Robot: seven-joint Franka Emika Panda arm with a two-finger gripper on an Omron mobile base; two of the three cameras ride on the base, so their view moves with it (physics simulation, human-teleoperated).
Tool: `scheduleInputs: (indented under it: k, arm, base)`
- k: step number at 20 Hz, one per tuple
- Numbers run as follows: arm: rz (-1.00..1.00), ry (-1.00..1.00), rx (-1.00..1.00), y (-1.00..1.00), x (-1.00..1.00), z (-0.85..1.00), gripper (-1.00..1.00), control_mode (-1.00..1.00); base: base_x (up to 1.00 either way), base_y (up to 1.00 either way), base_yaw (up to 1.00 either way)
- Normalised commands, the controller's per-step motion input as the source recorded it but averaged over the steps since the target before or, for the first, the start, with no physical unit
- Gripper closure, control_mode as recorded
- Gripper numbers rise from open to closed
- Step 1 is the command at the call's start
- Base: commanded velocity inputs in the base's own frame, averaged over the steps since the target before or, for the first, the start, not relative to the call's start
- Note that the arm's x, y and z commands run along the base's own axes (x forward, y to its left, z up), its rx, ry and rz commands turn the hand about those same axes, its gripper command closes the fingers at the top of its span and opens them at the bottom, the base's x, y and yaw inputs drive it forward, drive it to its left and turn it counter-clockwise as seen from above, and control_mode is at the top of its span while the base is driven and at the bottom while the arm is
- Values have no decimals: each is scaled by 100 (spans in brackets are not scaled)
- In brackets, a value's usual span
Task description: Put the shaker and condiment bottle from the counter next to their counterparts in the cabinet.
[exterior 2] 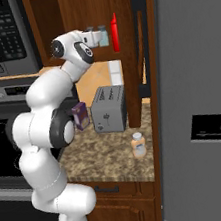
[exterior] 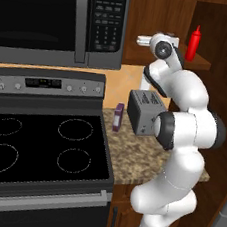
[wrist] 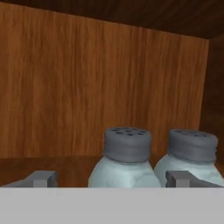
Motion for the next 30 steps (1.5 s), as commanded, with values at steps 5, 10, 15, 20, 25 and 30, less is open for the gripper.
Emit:
scheduleInputs:
  k: [5,10,15,20,25,30]
  arm:
    - [2,0,3,0,-18,0,-100,-100]
    - [3,0,1,3,-24,0,-100,-100]
    - [6,4,0,21,-41,0,-100,-100]
    - [5,1,0,17,-59,-2,-100,-100]
    - [0,-1,0,10,-79,0,-100,-100]
    - [-2,-2,0,12,-100,-12,-100,-100]
  base:
    - [0,0,0]
    - [0,0,0]
    - [0,0,0]
    - [0,0,0]
    - [0,0,0]
    - [0,0,0]
